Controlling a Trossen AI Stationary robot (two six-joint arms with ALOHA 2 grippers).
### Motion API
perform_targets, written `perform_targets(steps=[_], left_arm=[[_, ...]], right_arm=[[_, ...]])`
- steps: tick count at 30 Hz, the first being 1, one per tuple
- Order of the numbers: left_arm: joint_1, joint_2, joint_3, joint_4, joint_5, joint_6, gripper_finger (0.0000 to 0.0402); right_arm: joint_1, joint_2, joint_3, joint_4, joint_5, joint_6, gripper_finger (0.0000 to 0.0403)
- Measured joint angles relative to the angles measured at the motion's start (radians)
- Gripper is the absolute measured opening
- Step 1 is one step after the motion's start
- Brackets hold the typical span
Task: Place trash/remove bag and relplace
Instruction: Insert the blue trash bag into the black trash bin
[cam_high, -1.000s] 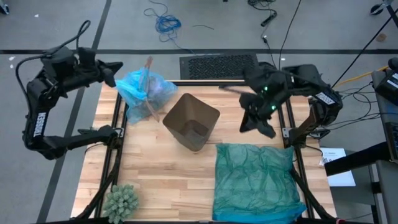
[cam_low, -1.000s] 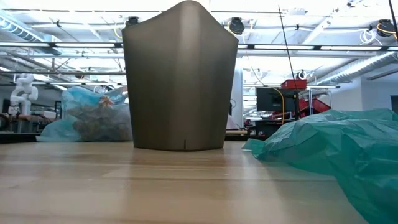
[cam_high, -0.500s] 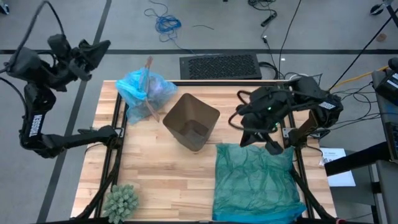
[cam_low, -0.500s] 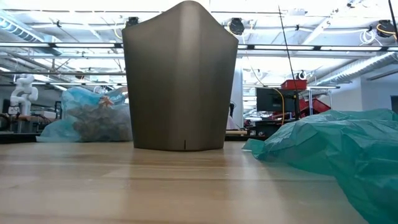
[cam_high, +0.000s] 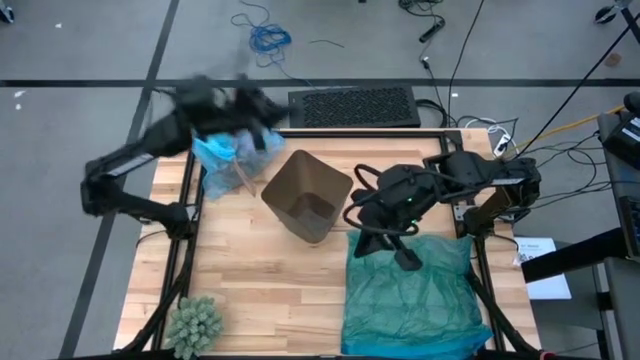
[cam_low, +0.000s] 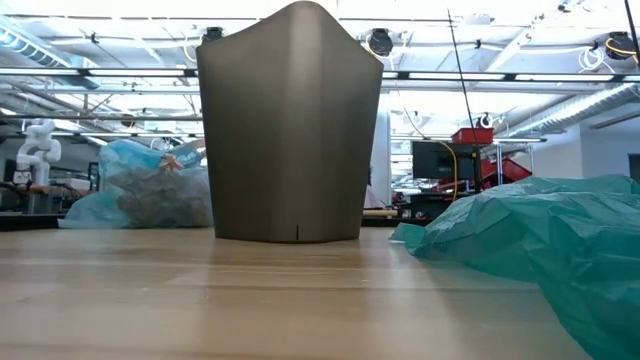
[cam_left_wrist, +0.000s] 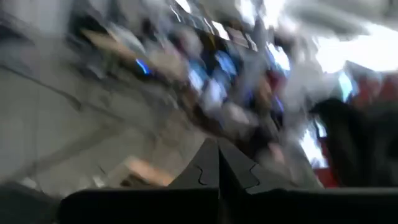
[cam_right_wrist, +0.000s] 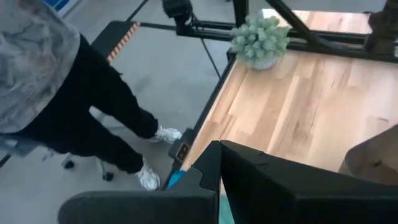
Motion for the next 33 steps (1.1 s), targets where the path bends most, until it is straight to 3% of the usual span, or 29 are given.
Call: perform_targets(steps=[4,12,16,22,33], left_arm=[[-0.126,0.061,0.003,-0.050,-0.020,0.089,0.0000],[-0.386,0.031,0.000,-0.427,-0.256,0.125,0.0000],[-0.537,-0.036,-0.014,-0.536,-0.399,0.033,0.0000],[-0.746,-0.089,-0.066,-0.637,-0.641,-0.158,0.0000],[-1.016,-0.097,-0.133,-0.731,-0.877,-0.454,0.0000]], right_arm=[[0.032,-0.008,-0.001,-0.011,0.079,0.075,0.0000],[0.138,-0.060,0.000,-0.059,0.293,0.176,0.0000],[0.162,-0.072,0.000,-0.121,0.356,0.211,0.0000],[0.163,-0.071,-0.007,-0.216,0.355,0.234,0.0000],[0.255,-0.073,-0.079,-0.275,0.348,0.319,0.0000]])
